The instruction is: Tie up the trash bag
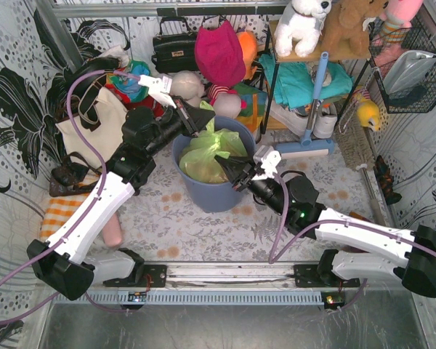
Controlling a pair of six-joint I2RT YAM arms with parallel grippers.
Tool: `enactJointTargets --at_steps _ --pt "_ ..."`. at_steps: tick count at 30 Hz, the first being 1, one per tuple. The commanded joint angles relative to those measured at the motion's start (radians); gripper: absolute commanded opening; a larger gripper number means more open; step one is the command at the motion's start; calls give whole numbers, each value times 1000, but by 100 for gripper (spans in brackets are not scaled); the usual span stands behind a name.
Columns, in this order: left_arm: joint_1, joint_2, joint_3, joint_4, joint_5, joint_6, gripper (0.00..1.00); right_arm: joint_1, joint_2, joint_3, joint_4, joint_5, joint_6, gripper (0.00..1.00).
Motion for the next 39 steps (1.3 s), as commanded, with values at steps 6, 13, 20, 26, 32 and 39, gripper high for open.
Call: enactJointTargets --at_steps 6,13,20,26,32,39 --pt "0 30 55 88 -29 81 0 -2 -69 237 -595 -112 283 0" --pt "-1 107 102 140 -15 181 0 -18 -57 280 -755 -272 441 0" --pt "2 168 95 175 -20 256 0 -62 -59 177 -706 -371 627 0" --pt "24 230 95 171 -82 257 0 -92 -56 87 -572 -489 767 0" --pt "72 302 161 127 -116 200 0 -105 -47 45 -434 -594 871 0" --pt "80 360 237 116 -110 204 0 -119 -31 56 -325 -697 961 0"
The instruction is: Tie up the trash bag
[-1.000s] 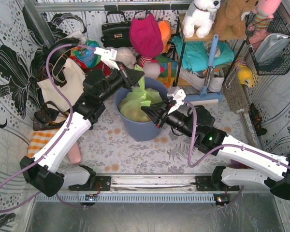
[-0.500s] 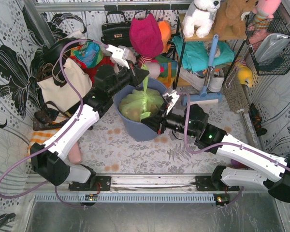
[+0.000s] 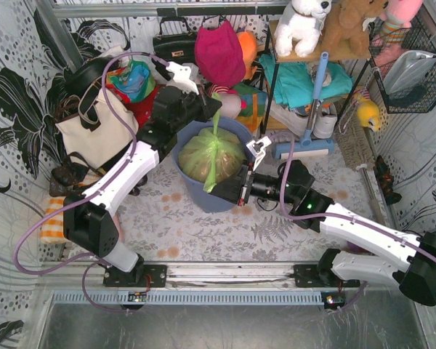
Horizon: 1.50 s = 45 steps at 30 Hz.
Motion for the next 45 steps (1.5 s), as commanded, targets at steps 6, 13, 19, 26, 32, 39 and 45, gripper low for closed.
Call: enactJointTargets --at_steps 6,13,19,26,32,39,45 --pt "23 27 117 96 -62 11 0 5 3 6 140 -201 128 0" --pt "26 36 80 104 -63 10 0 -6 22 -87 251 -203 205 0" --pt "46 86 46 107 -54 -8 0 -22 66 -132 343 -231 268 0" --pt "72 88 142 93 -18 -8 0 -25 78 -73 381 -279 301 0" --pt "72 32 199 73 1 -7 0 -26 36 -27 376 -277 310 0" --pt "72 42 58 130 -18 -35 0 -26 35 -117 445 -254 353 0" --pt "72 110 84 69 -16 -34 0 -27 80 -204 579 -237 424 0"
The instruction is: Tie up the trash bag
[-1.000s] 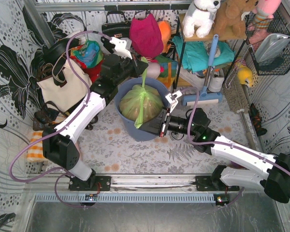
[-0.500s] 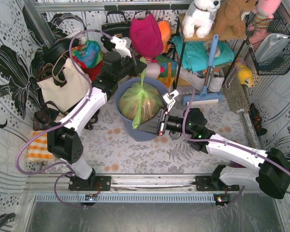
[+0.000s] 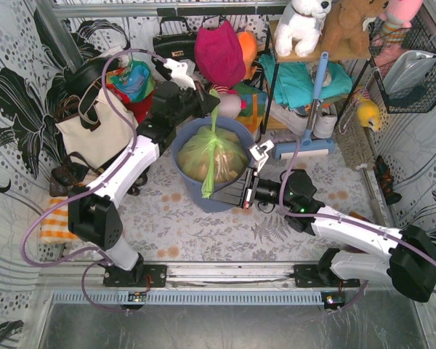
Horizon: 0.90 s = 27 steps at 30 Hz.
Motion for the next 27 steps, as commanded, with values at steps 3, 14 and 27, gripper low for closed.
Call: enactJointTargets --at_steps 3,14,27 --pt "22 70 92 30 -71 21 0 21 23 -10 136 -105 73 0" --pt "23 33 211 17 -17 10 0 20 -107 182 -280 -21 -201 0" --pt "22 6 85 15 67 -23 0 16 -61 460 -973 418 -370 55"
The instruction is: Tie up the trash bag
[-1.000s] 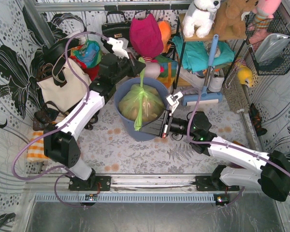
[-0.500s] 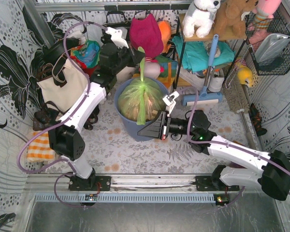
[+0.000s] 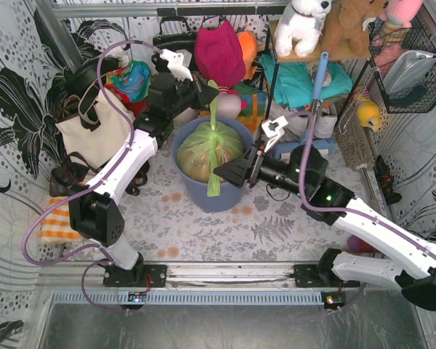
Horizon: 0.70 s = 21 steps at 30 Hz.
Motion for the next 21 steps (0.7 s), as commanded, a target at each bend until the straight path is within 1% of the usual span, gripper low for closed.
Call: enactJointTargets --at_steps 1,5,11,17,19,20,21 --pt "3 -27 -30 44 33 -15 0 -2 86 63 -228 82 15 55" --pt "3 -29 -36 42 37 -14 0 -2 151 111 -286 62 53 56" --pt "3 -29 -43 47 44 -18 0 -1 209 149 -329 56 51 56" --pt "2 -29 -48 55 45 -22 0 -3 251 172 -322 43 40 46" --pt "3 -29 -50 56 46 -24 0 -4 259 179 -314 34 34 35" --pt "2 -30 -52 58 46 -25 0 -4 266 184 -314 32 31 34" --pt "2 -31 -54 60 46 -24 0 -6 271 190 -318 32 30 35"
